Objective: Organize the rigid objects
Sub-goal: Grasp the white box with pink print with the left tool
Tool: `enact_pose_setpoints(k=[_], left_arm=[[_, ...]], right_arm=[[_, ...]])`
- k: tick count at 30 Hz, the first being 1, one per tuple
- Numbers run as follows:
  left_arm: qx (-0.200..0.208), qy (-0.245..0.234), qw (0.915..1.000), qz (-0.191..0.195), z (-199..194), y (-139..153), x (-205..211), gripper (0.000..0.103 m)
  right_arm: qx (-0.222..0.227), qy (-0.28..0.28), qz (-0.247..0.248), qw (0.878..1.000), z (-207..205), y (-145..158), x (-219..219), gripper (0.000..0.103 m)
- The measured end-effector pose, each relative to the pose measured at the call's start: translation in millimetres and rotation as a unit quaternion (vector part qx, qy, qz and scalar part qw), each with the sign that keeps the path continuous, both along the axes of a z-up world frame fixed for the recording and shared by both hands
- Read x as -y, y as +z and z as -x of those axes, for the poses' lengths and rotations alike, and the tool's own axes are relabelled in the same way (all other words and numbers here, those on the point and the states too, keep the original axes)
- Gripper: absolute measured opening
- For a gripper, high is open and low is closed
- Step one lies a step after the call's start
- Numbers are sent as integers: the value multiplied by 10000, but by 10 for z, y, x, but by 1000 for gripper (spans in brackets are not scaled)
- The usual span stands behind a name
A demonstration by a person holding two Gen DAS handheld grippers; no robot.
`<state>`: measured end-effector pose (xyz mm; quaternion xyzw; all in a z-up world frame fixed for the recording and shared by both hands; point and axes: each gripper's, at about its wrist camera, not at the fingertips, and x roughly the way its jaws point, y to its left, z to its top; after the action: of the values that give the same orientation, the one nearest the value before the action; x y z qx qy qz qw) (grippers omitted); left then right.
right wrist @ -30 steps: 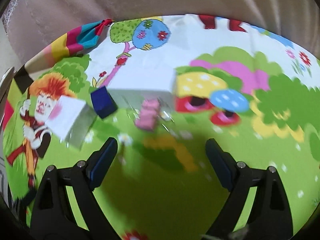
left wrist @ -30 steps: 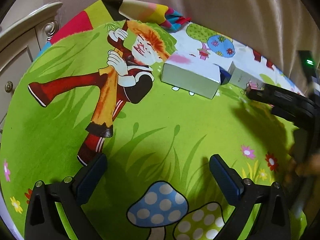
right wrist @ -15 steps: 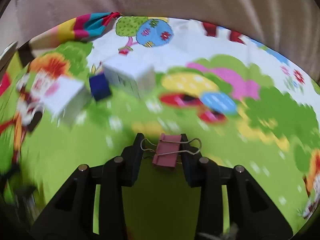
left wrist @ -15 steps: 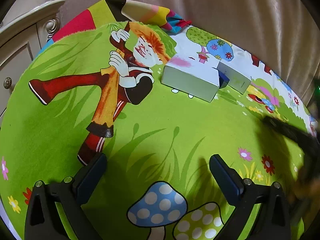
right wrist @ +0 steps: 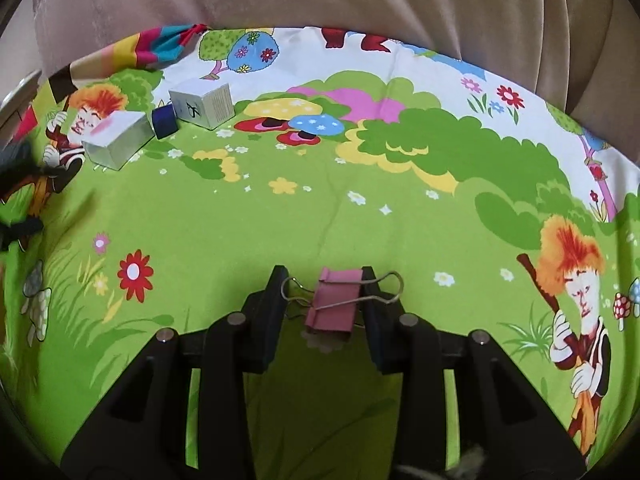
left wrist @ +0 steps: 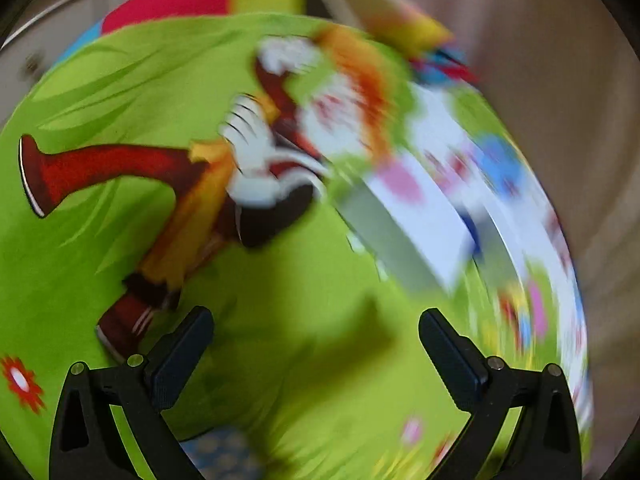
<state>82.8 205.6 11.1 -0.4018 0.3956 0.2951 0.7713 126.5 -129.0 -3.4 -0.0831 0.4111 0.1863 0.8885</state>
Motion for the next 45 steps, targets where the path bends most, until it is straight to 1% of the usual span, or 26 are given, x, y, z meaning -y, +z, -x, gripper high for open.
enact_pose_setpoints(k=[1,3,6,7,9,11,12,13,15,16,18,20,23,25,29,31,32,33,34,35,36,37,40,42,43,45], left_arm=[[-53,222,9997,130,-86,-5,-43,103],[-43,651,9977,195,-270,48,-97,103],[-14,1109,9938,-69,-559,210,-79,103],[-125,1213,9923,-232,-706,247,-61,103],[-395,1254,9906,-389,-890,238,-76,103],[-781,1254,9877,-512,-1056,145,-125,103],[-1068,1197,9857,-523,-1133,46,-142,103],[-1228,1086,9851,-519,-1173,-26,-143,103],[-1542,544,9820,-945,-1236,-76,-30,103],[-1494,107,9819,-1158,-1190,-86,84,103],[-1332,-274,9814,-1353,-965,-100,216,103],[-1176,-535,9793,-1555,-704,-112,287,103],[-974,-807,9773,-1699,-470,-121,253,103],[-961,-1110,9729,-1784,-473,-125,204,103],[-1030,-1267,9696,-1824,-606,-86,145,103],[-1036,-1425,9638,-1999,-674,-77,170,103],[-983,-1537,9608,-2086,-756,-60,177,97],[-803,-1755,9563,-2196,-751,-46,229,86],[-520,-2161,9507,-2165,-722,-13,293,67],[-573,-2302,9469,-2172,-701,-4,336,67],[-446,-2613,9431,-2007,-604,12,425,67],[-311,-2785,9398,-1953,-480,17,523,67],[-157,-3076,9271,-2134,-75,-3,827,67],[45,-3166,9241,-2139,169,-16,1011,67],[141,-3237,9200,-2205,298,-30,1120,67],[153,-3408,9074,-2454,474,-41,1306,67]], right_arm=[[-25,-1,-61,10000,-9,-1,17,41],[-57,6,-151,9999,-19,-5,49,41],[-53,4,-143,9999,-14,-8,38,41],[-51,4,-137,9999,-13,-10,33,41],[-62,4,-179,9998,-17,-10,40,41],[-91,3,-274,9996,-25,-11,64,41],[-107,1,-329,9994,-29,-11,77,41],[-120,0,-372,9992,-31,-10,86,41],[-140,-5,-443,9989,-30,-12,98,41],[-144,-5,-460,9988,-29,-13,100,41],[-166,-9,-530,9985,-35,-15,114,41],[-177,-10,-572,9982,-38,-15,124,41],[-192,-11,-625,9979,-44,-15,138,41],[-192,-11,-625,9979,-44,-16,134,41],[-183,-10,-597,9980,-41,-12,130,41],[-178,-15,-581,9981,-39,-11,128,41],[-175,-18,-573,9982,-37,-11,126,40],[-171,-16,-565,9983,-37,-11,124,40],[-172,-16,-564,9983,-37,-10,123,40],[-171,-16,-567,9982,-35,-10,122,40],[-166,-15,-556,9983,-34,-10,121,40],[-164,-13,-557,9983,-37,-11,121,40],[-165,-1,-569,9982,-40,-15,121,41],[-165,1,-572,9982,-39,-15,122,40],[-165,0,-569,9982,-38,-16,120,40],[-163,1,-563,9983,-35,-17,117,41]])
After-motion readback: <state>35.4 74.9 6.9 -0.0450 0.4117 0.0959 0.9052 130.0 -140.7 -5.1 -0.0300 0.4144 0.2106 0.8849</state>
